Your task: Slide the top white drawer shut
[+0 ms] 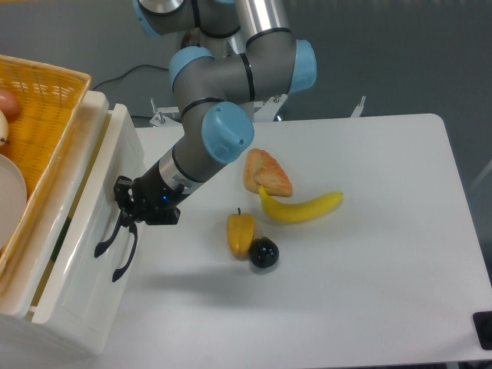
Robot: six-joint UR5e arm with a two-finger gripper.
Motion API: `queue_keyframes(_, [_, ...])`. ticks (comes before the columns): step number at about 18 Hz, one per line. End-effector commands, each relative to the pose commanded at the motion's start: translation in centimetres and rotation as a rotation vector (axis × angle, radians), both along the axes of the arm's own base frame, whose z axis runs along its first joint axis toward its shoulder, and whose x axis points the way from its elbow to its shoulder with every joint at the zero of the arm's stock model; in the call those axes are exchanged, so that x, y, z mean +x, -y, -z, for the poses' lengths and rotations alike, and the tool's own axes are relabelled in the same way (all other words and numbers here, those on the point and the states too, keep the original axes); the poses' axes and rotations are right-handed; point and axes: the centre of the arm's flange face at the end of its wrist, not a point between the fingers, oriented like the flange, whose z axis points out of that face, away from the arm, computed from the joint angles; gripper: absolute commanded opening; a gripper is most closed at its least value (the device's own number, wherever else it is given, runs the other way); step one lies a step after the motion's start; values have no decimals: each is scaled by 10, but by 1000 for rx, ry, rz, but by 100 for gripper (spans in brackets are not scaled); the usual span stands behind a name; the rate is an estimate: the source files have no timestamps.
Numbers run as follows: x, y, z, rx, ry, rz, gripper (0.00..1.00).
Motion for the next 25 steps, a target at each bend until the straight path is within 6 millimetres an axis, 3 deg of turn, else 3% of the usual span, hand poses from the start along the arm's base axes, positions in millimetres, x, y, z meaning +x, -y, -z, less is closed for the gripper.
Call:
queue_keyframes(9, [17, -5, 5, -7, 8, 24, 0])
queue_keyframes(14, [17, -6, 5, -1, 3, 24, 0])
queue_keyframes(17, [5, -2, 5, 1, -5, 12, 2])
queue_keyframes(21, [-38, 16, -1, 11, -29, -48, 30])
queue_keyframes(23, [-68, 31, -1, 22, -73, -57, 56])
queue_keyframes(25, [-95, 47, -1, -14, -152, -57, 100])
